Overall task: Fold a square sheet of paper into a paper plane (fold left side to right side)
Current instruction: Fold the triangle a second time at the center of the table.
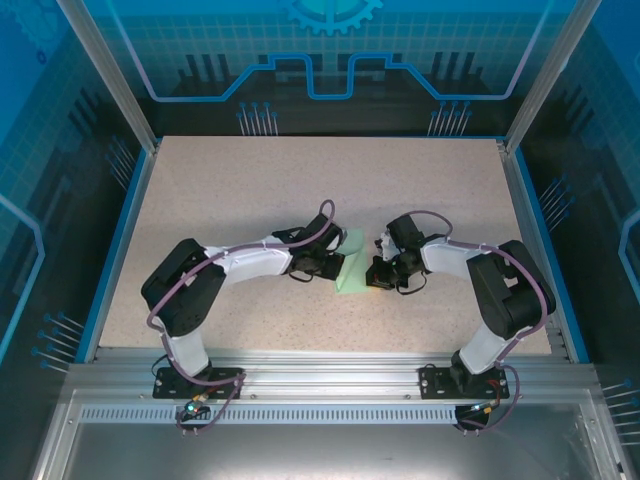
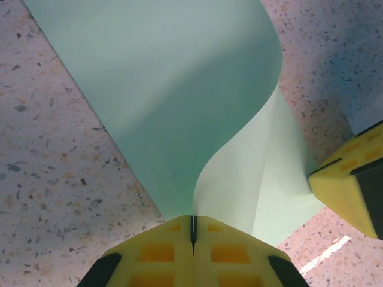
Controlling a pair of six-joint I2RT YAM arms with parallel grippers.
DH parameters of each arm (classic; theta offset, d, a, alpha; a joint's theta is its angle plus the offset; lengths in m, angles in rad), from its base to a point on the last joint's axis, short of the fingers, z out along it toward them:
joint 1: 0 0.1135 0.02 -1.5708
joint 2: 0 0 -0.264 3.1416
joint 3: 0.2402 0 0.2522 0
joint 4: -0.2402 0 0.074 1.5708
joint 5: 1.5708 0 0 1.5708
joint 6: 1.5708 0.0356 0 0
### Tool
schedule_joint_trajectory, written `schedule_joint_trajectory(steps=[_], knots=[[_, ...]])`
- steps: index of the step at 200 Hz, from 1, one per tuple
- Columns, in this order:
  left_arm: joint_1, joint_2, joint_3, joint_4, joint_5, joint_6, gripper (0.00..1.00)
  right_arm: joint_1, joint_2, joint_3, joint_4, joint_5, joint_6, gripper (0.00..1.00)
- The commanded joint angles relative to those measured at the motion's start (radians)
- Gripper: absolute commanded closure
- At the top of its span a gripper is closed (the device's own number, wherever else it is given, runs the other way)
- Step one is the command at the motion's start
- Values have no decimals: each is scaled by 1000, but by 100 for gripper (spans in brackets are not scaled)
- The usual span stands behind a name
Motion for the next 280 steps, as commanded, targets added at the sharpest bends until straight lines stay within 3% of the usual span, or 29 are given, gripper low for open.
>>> schedule_joint_trajectory(steps=[1, 280], knots=[[8, 23, 39, -27, 6, 23, 100, 31, 44, -13, -74, 55, -16, 95], [11, 121, 109, -75, -73, 22, 100, 35, 55, -6, -86, 55, -25, 93]])
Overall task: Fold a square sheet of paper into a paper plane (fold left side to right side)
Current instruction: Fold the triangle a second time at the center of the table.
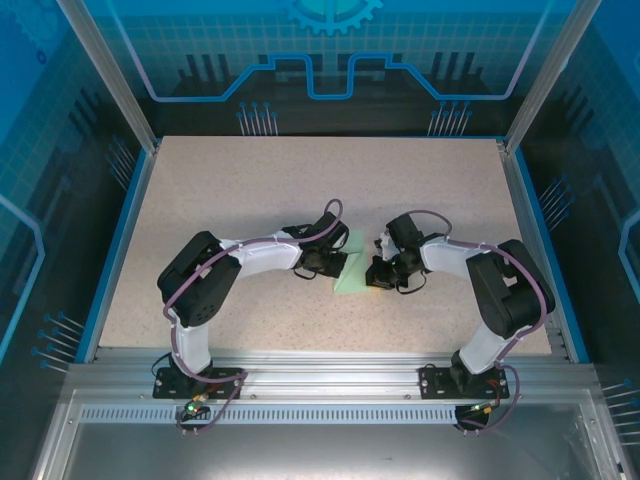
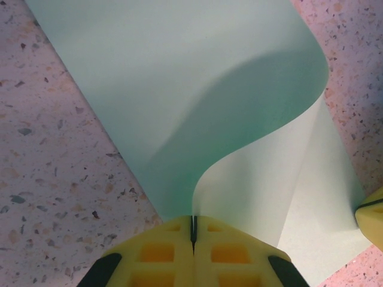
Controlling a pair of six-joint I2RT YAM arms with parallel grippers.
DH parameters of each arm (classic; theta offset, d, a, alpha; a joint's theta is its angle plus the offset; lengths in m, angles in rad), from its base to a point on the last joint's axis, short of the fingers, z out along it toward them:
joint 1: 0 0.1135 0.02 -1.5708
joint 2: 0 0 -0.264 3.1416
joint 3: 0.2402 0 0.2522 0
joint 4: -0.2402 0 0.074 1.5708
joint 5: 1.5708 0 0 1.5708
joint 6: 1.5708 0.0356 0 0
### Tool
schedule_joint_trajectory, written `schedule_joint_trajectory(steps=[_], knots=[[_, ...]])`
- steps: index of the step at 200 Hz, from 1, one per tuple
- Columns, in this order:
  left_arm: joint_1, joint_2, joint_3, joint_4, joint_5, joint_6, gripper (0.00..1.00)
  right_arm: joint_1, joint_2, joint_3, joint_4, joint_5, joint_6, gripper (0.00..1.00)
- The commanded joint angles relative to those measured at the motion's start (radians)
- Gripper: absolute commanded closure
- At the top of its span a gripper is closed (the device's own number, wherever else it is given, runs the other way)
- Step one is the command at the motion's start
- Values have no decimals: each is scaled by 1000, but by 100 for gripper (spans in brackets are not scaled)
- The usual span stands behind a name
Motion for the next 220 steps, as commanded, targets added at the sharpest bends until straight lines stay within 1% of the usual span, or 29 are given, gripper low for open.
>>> schedule_joint_trajectory(steps=[1, 139, 188, 202, 220], knots=[[8, 23, 30, -31, -20, 16, 100, 34, 48, -17, -73, 54, -18, 93], [7, 60, 23, -17, -2, 7, 100, 35, 36, -4, -74, 38, -27, 92], [7, 69, 19, -18, 4, 6, 100, -7, -61, 29, -70, -37, -11, 90], [6, 69, 17, -16, 6, 6, 100, -20, -77, 41, -41, -71, 19, 89], [6, 70, 15, -14, 7, 7, 100, -22, -50, 65, 31, -113, 80, 90]])
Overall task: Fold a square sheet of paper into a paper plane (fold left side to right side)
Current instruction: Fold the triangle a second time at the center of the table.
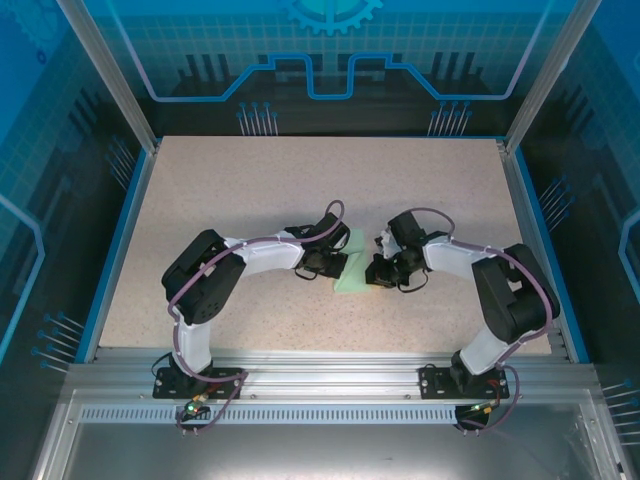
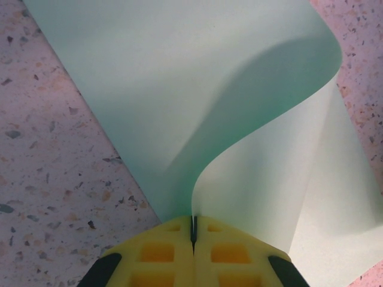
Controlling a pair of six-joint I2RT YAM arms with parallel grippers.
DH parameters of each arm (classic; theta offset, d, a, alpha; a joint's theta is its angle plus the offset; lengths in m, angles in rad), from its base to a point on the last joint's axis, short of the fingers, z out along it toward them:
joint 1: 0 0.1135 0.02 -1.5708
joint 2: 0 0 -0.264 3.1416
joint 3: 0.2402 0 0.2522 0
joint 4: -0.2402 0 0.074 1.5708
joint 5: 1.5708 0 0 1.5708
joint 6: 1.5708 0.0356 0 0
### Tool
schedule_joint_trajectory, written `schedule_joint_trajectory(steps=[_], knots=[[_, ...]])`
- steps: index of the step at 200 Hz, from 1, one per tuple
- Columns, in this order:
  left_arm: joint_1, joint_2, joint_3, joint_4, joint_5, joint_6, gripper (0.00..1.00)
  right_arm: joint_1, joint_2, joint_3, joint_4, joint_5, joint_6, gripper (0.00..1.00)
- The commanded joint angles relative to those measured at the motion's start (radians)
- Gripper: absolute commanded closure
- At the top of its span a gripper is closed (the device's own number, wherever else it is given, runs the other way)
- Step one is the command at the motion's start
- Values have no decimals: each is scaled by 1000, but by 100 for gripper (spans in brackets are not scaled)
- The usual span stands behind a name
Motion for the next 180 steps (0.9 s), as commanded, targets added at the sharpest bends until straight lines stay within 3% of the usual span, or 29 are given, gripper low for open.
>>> schedule_joint_trajectory(steps=[1, 52, 180], knots=[[6, 40, 6, -15, 8, 7, 100, -13, 2, 48, 66, -82, 78, 90], [7, 41, 9, -14, 11, 9, 100, -9, 118, 130, 230, -102, 223, 92], [5, 44, 20, -24, 12, 12, 100, 28, 252, 216, 114, -23, 150, 92]])
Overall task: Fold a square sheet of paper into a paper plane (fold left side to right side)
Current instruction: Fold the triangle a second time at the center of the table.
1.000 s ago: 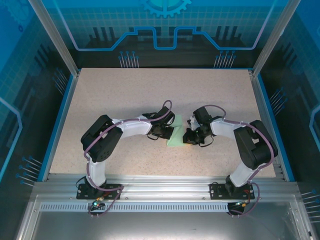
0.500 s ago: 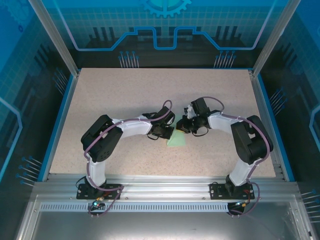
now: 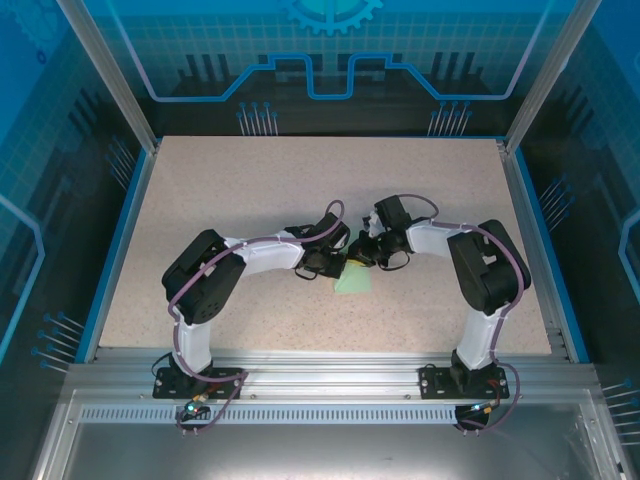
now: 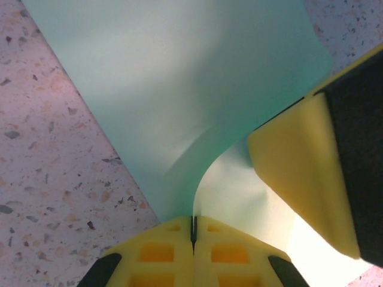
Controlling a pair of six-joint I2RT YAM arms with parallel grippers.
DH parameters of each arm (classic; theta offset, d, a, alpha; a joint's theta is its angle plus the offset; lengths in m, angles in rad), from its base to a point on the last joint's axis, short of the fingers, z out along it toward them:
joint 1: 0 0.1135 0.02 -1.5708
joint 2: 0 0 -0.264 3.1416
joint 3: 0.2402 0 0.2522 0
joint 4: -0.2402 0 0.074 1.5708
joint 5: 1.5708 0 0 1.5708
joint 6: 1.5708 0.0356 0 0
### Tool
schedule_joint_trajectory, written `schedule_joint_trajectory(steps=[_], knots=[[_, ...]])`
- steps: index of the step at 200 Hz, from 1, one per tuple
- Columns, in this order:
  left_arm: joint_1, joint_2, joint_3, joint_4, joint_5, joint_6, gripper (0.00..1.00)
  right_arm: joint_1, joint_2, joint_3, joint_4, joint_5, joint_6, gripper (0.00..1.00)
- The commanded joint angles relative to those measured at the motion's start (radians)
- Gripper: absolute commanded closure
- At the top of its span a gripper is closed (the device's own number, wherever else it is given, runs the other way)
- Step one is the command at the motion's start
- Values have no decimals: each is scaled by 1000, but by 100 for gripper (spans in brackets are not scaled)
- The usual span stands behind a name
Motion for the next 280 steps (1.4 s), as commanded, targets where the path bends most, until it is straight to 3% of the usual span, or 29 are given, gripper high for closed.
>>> schedule_joint_trajectory(steps=[1, 100, 156, 205, 253, 280], knots=[[5, 43, 18, -23, 10, 11, 100, 15, 20, 28, -65, 41, -43, 92], [4, 48, 25, -32, 10, 16, 99, 13, 51, 47, -148, 132, -104, 92], [5, 35, 27, -44, 2, 24, 93, 8, 49, 29, -126, 107, -108, 91], [7, -14, 11, -48, -14, 16, 72, 8, 47, 37, -118, 95, -107, 91], [8, -179, -38, -72, -50, 16, 50, 8, 46, 38, -119, 97, -106, 91], [7, -263, -94, -49, 2, -5, 47, 7, 43, 38, -122, 101, -109, 91]])
